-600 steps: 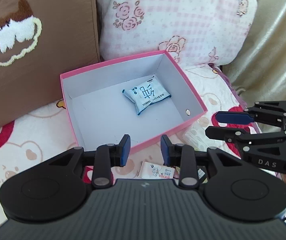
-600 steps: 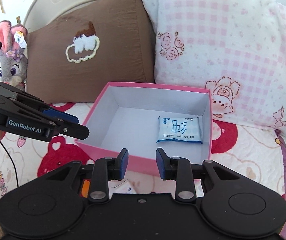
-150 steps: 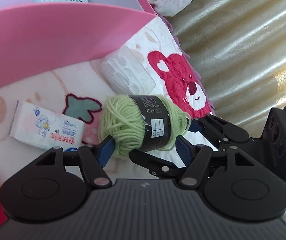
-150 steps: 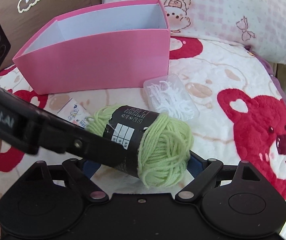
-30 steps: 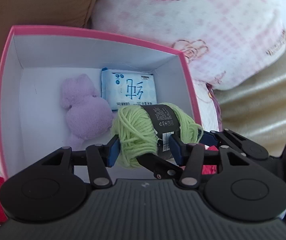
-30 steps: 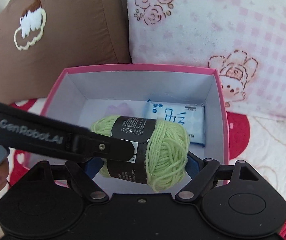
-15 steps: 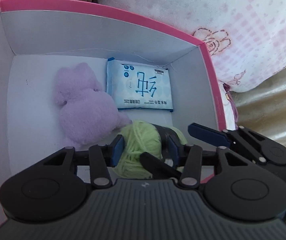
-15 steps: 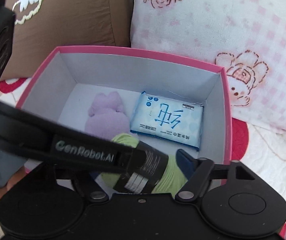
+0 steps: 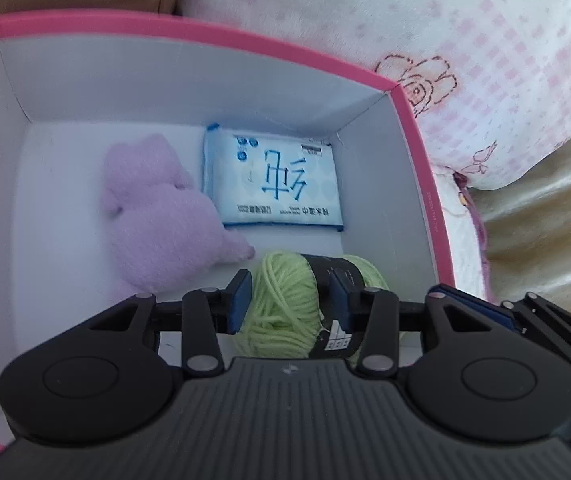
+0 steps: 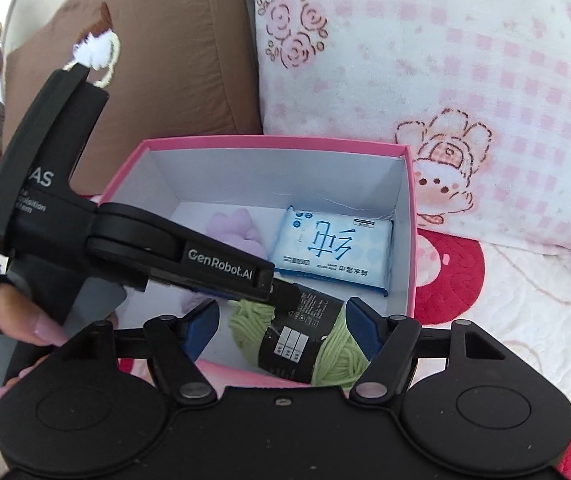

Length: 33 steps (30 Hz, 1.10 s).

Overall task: Organize objects
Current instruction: 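Lower the yarn ball into the box and open the left gripper, then withdraw the left tool and move it toward the white tissue pack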

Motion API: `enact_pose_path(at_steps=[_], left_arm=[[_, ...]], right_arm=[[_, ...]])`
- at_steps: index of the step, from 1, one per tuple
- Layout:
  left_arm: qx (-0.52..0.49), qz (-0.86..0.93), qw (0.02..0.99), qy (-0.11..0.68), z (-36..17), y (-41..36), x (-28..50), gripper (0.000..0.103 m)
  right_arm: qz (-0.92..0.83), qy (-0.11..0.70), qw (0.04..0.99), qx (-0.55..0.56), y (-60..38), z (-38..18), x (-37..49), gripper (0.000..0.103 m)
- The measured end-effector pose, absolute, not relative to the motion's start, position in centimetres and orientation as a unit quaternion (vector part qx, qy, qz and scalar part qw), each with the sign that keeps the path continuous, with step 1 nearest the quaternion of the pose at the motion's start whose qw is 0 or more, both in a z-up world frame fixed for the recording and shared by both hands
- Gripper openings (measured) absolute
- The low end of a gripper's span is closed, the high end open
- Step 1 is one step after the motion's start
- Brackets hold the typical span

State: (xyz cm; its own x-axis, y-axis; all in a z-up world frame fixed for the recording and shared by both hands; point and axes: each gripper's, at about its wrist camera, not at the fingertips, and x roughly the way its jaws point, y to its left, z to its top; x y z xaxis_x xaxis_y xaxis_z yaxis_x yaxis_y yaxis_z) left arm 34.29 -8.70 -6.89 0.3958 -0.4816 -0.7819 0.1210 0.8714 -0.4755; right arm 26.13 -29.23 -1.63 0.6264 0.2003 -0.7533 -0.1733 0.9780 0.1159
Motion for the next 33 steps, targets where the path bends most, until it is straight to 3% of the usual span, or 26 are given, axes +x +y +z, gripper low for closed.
enact_pose_path(at_steps=[3,15,22,33], left_arm=[[-0.139,-0.173,0.834,0.505,-5.1,-8.7,33.4,0.054],[-0.023,-0.103,0.871,0.480,1.7,-5.5,27.5,0.071],[0.001,-0.113,0.862,0.495,4.6,-3.5,24.1,0.076],[0.044,-0.164,0.883,0.438,10.1,-2.1,17.5,0.077]], right_arm=[[0.112,0.413,0.903,0.025,-29.5,-1.1,25.2,0.073],[0.114,0.379,0.918,0.033,-29.2,2.7,20.4,0.075],[0.104,0.369,0.923,0.035,-29.0,4.9,18.1,0.075],[0.088,0.346,0.933,0.041,-28.1,7.2,14.6,0.075]])
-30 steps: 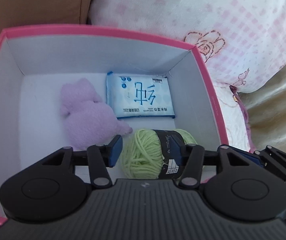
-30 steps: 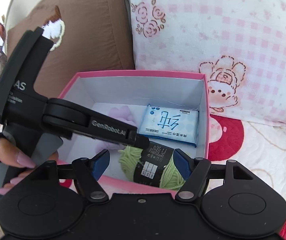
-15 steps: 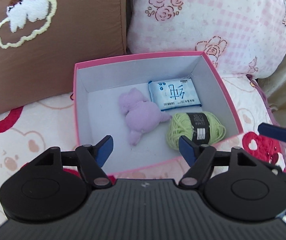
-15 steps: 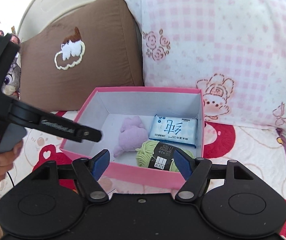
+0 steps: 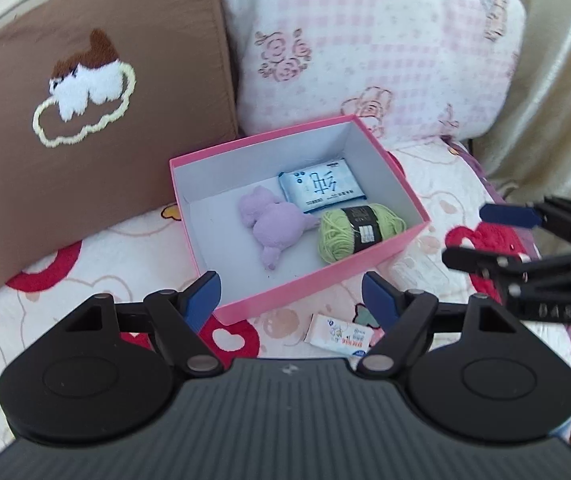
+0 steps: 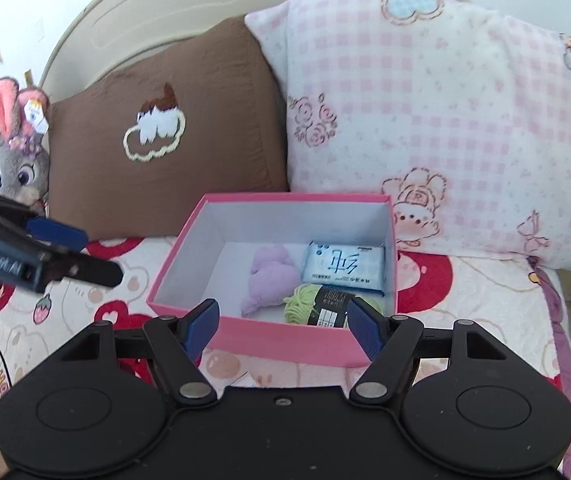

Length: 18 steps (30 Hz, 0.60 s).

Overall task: Organize objects
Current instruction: 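Withdraw the left tool and move it toward the white tissue pack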

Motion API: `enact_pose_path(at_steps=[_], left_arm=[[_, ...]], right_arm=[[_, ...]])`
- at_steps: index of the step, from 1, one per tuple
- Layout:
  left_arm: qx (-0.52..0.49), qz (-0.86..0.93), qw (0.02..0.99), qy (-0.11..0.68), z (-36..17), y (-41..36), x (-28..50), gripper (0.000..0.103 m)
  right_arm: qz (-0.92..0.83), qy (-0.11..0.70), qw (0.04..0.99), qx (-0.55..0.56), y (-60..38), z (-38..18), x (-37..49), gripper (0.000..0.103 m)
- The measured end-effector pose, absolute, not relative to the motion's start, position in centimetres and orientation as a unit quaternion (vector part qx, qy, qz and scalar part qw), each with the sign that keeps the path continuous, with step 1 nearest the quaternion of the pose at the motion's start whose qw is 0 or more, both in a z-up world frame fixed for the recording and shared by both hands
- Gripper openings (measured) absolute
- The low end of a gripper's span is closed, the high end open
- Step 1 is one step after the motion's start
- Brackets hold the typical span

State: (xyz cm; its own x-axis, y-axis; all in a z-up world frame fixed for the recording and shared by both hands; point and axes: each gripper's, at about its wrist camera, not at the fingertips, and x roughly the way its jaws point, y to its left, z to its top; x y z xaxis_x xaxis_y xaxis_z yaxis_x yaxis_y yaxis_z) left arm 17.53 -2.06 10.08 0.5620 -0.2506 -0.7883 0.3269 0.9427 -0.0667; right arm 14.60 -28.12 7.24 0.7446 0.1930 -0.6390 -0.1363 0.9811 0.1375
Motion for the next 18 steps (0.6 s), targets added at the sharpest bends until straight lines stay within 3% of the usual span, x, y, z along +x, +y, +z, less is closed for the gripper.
enact_pose_path(at_steps=[4,9,18], left_arm=[[0.057,-0.184,0.882,0.431,10.4,-2.3,15.6,0.078],[0.034,-0.213,0.879,0.426,10.2,-1.6,14.1,0.087],[0.045,-0.214,0.874,0.434,9.4,0.0,12.6,0.088]], right_arm=[[0.088,0.339,0.935,0.051,-27.9,8.1,13.4,0.075],[0.095,0.342,0.934,0.046,-27.1,8.8,11.9,0.075],[0.115,0.360,0.926,0.030,-25.0,9.2,9.4,0.075]])
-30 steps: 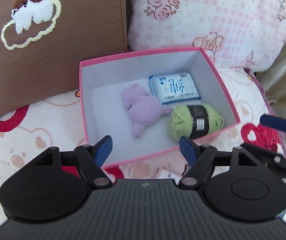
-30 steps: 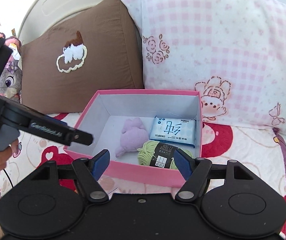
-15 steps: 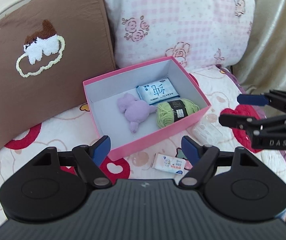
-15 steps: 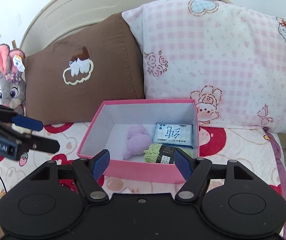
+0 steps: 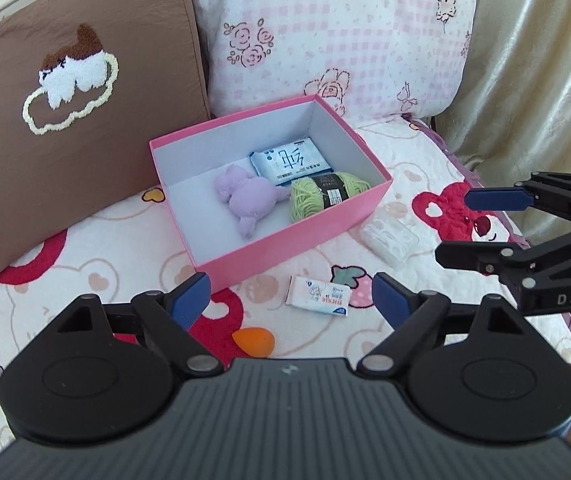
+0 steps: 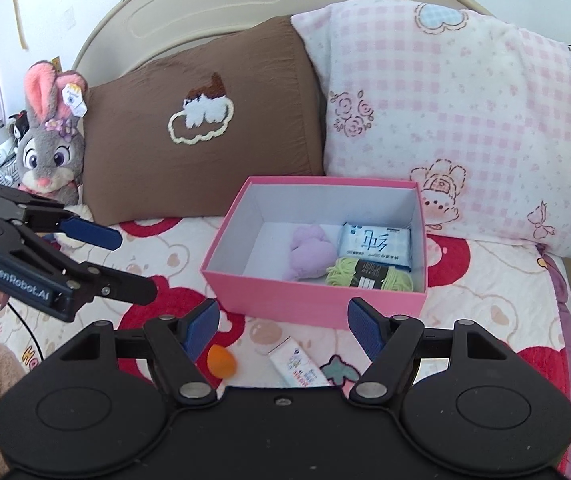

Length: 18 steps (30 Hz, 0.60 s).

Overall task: Organize objects
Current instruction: 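Withdraw the left tool and move it toward the white tissue pack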

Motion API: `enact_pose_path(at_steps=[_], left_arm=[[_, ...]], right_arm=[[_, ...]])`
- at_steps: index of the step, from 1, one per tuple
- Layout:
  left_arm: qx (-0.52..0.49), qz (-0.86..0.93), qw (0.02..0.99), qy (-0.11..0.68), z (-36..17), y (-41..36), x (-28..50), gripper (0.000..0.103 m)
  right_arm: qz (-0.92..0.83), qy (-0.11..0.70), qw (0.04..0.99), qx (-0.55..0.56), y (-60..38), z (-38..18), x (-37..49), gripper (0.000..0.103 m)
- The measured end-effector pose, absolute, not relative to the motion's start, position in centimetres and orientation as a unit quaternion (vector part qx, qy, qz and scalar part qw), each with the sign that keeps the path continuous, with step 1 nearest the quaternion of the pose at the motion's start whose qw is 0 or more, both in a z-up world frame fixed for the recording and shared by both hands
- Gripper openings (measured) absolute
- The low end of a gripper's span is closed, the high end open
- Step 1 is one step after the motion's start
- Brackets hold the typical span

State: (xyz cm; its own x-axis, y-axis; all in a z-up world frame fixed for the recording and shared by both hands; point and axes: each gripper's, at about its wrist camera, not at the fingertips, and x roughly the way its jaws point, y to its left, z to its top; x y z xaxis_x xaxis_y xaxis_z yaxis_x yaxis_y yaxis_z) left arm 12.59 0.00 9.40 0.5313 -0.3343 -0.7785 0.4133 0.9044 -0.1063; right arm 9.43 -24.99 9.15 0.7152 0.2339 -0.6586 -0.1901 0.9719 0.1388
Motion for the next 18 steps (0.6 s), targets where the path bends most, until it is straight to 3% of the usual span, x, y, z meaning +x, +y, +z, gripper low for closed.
enact_pose_path(at_steps=[12,18], left_arm=[[0.024,-0.240,0.851,0.467,5.8,0.7,12.0,0.088],[0.046,-0.249,0.847,0.468,4.1,0.0,12.0,0.088]], right_arm=[[0.149,0.401,0.903,0.039,-22.5,6.3,7.5,0.081],[0.139,0.410,0.900,0.046,-21.9,4.4,7.3,0.089]])
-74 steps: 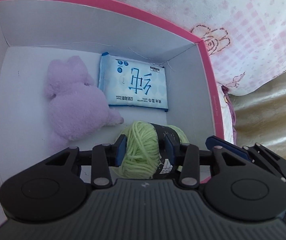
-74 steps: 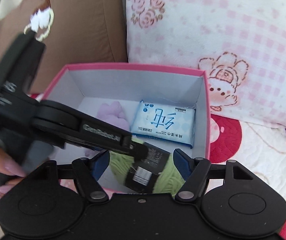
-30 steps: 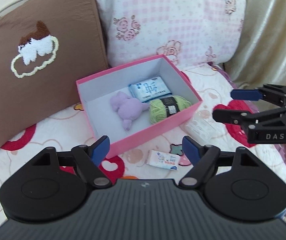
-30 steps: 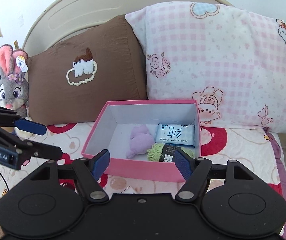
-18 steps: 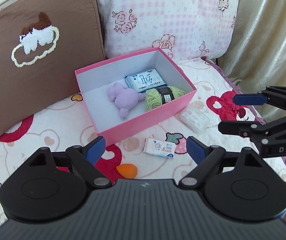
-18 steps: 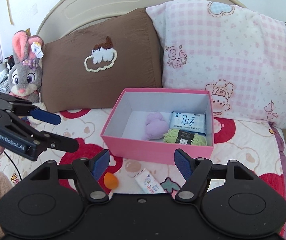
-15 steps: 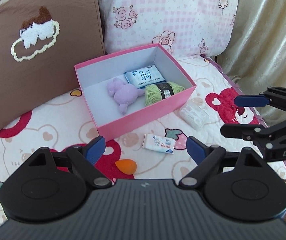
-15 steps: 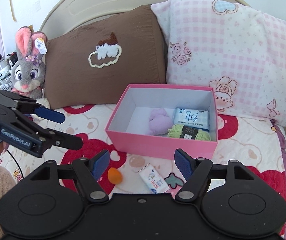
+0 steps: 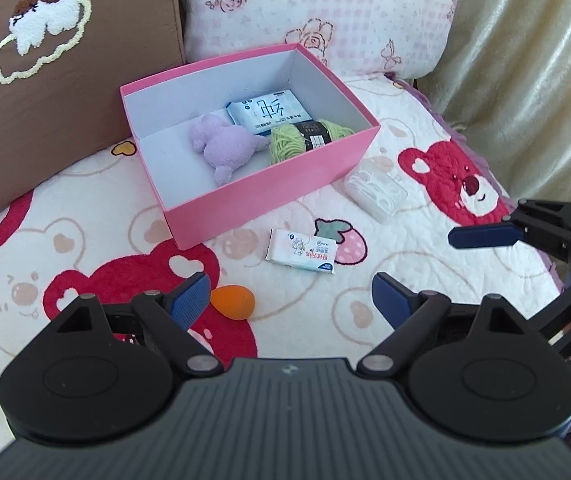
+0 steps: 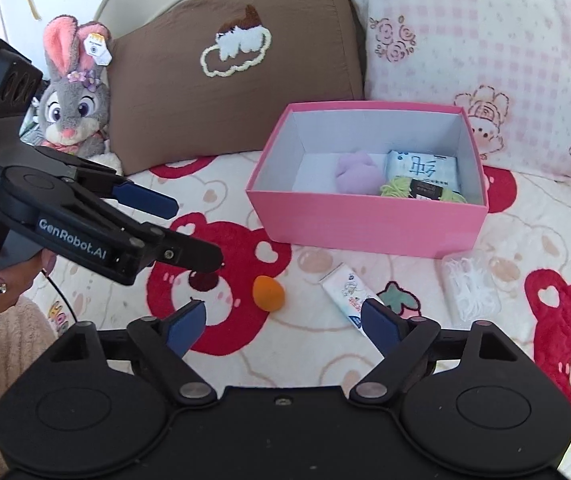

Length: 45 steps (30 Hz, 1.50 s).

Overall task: Organize objects
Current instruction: 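Withdraw the left tool and move it toward the white tissue pack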

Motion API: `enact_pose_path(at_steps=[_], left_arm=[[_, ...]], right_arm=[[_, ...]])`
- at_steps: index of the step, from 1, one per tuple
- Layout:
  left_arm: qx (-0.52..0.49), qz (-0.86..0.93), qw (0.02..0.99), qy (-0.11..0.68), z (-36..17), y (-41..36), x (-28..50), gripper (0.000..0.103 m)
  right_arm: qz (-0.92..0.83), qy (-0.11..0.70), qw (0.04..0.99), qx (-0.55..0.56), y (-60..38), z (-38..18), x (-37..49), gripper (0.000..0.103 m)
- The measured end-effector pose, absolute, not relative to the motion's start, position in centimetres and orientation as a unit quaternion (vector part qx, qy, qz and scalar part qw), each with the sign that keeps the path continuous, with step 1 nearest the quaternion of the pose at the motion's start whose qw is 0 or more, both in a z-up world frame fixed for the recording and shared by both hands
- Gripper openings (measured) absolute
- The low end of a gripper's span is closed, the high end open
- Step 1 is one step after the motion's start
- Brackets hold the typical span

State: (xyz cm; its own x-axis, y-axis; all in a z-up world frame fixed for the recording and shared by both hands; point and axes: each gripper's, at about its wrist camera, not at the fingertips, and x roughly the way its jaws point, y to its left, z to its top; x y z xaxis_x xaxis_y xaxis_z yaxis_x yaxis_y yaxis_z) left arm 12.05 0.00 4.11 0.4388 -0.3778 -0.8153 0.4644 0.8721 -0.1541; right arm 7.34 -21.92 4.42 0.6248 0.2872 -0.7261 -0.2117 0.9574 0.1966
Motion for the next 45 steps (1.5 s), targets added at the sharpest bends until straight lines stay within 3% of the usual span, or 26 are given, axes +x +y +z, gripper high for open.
enact_pose_path(at_steps=[24,45], left_arm=[[-0.015,-0.292,0.830,0.475,-3.1,-0.8,15.7,0.088],[-0.023,-0.286,0.847,0.448,-8.9,-2.1,18.4,0.086]], right_arm=[[0.156,0.352,0.918,-0.091,-18.2,-0.3,9.1,0.090],[0.074,0.413,0.906,0.049,-21.7,-6.7,13.1,0.090]])
